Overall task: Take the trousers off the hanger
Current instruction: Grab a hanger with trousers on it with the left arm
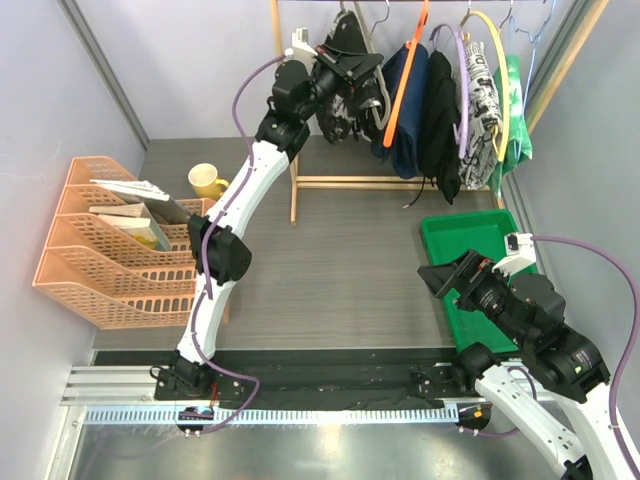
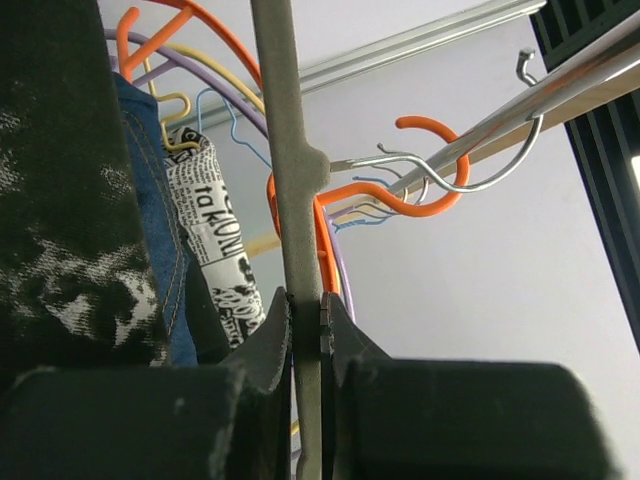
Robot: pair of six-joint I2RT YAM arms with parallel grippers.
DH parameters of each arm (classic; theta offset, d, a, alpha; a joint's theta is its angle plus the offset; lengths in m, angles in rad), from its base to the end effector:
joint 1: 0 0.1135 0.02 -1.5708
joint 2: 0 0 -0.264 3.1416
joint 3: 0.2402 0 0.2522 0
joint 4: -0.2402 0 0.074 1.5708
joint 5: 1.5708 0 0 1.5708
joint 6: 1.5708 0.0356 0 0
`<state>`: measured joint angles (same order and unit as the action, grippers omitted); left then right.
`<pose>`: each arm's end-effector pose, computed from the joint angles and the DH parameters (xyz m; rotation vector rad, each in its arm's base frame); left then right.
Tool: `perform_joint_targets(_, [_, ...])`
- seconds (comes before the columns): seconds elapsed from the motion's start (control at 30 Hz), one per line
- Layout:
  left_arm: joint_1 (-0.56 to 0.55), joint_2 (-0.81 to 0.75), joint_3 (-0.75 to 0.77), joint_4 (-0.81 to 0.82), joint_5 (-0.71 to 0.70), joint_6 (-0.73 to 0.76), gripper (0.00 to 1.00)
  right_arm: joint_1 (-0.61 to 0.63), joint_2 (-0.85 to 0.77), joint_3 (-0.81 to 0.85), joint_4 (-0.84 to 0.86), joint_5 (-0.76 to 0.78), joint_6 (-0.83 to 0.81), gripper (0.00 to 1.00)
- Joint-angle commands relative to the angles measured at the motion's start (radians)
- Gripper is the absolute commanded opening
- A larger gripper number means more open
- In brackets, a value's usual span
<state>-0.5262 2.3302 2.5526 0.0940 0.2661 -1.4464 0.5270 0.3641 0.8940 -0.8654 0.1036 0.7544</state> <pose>0.4540 -0.2745 0.4512 -0.4142 1.4541 -1.8206 0.0517 0.0258 0.3471 0.2969 1.9575 0.7579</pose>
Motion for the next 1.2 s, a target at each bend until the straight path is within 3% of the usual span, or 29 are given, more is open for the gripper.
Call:
perform_joint_targets(0.0, [0.015,-0.052,0.031,0.102,0.131,0.130,0.00,-0.002,0.002,0.023,0.014,0.019,0.002,1.00])
perform_joint_targets(0.17, [0.023,-0.074,0.035,0.138,0.171,0.210,0.00,-0.002,0.009,0.017,0.016,0.018,0.002,1.00])
perform_joint_targets(0.63, [0.026,-0.081,0.070,0.262,0.289,0.207,0.00,-0.002,0.027,0.005,0.031,0.016,-0.001,1.00])
perform_joint_targets(1.17, [0.022,-0.104,0.086,0.299,0.257,0.274,0.00,-0.001,0.062,-0.009,0.054,0.004,-0.004,1.00])
